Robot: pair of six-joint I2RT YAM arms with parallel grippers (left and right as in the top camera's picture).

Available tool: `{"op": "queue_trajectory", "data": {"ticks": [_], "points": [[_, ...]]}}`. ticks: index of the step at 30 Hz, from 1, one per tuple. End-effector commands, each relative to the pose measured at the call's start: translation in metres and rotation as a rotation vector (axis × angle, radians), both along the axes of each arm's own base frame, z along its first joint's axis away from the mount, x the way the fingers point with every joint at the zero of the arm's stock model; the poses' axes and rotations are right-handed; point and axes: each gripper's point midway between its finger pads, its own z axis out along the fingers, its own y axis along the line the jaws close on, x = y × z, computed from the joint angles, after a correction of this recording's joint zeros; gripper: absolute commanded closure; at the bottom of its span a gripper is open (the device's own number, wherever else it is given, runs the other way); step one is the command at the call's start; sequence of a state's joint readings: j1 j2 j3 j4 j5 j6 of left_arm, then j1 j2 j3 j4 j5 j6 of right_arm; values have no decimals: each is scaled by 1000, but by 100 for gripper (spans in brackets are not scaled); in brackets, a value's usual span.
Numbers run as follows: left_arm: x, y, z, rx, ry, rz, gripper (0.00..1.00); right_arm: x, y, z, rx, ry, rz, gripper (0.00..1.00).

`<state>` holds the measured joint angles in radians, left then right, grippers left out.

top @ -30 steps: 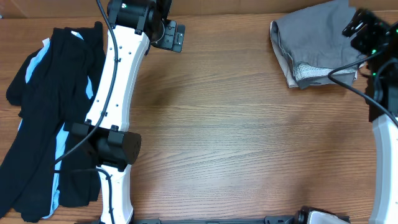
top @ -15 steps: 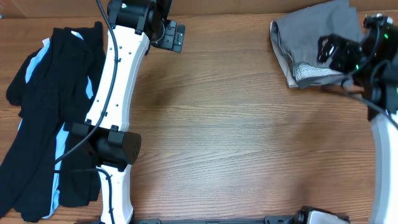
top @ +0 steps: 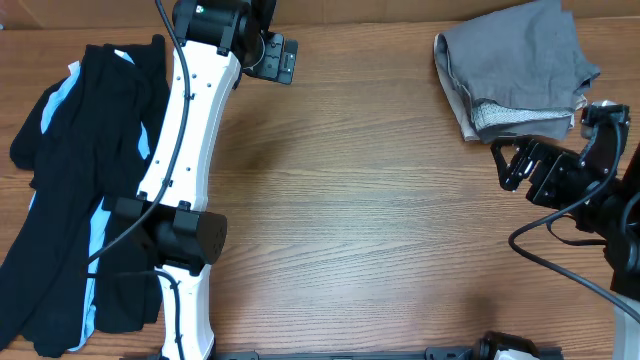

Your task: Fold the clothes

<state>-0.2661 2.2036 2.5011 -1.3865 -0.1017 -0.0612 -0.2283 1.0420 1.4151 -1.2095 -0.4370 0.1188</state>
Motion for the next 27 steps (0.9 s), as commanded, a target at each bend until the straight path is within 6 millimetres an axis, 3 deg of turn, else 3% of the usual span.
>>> {"op": "queue_trajectory", "data": {"ticks": [1, 5, 9, 16, 22, 27], "points": [[1, 4, -3, 3, 4, 21, 0, -1, -3, 2, -18, -7, -10, 0], [1, 4, -3, 3, 4, 21, 0, 2, -6, 0, -29, -4, -19, 0], [1, 4, -3, 3, 4, 21, 0, 10, -15, 3, -152, -71, -56, 0], [1, 4, -3, 3, 4, 21, 0, 11, -9, -5, -263, -345, -94, 0], [1, 4, -3, 3, 4, 21, 0, 3, -6, -47, -257, -530, -107, 0], [1, 4, -3, 3, 4, 21, 0, -8, -4, -79, -250, -586, -114, 0]]}}
